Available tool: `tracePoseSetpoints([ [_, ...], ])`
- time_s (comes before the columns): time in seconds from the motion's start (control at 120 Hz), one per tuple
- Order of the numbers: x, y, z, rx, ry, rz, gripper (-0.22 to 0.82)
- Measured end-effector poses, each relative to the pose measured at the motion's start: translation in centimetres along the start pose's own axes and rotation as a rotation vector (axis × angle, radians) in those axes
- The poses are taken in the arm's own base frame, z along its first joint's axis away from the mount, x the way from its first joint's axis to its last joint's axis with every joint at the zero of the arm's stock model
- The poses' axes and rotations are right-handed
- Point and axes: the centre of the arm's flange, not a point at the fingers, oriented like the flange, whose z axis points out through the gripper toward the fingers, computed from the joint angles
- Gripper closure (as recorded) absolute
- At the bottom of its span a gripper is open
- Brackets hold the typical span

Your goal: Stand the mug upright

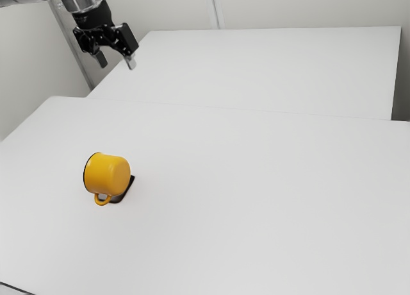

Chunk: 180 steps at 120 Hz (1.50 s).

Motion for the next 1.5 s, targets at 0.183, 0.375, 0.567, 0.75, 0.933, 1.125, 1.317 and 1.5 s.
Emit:
tracePoseSetpoints([
  [0.183,0.4,1.9,3.0,-0.023,-0.067,0.047,0.02],
  [0.375,1.0,1.6,11.3,-0.158,-0.201,0.069,0.02],
  [0.567,-8.9,-32.5,15.7,-0.422,-0.074,-0.521,0.02],
  [0.75,-10.4,-37.8,24.3,-0.634,-0.037,-0.577,0.02],
  [0.933,-11.4,-40.0,31.9,-0.823,0.002,-0.562,0.02],
  [1.125,-11.9,-38.2,35.7,-0.994,0.103,-0.474,0.02],
  [1.317,-12.6,-36.6,36.9,-1.112,0.210,-0.390,0.02],
  [1.5,-12.7,-34.7,38.6,-1.164,0.253,-0.321,0.02],
])
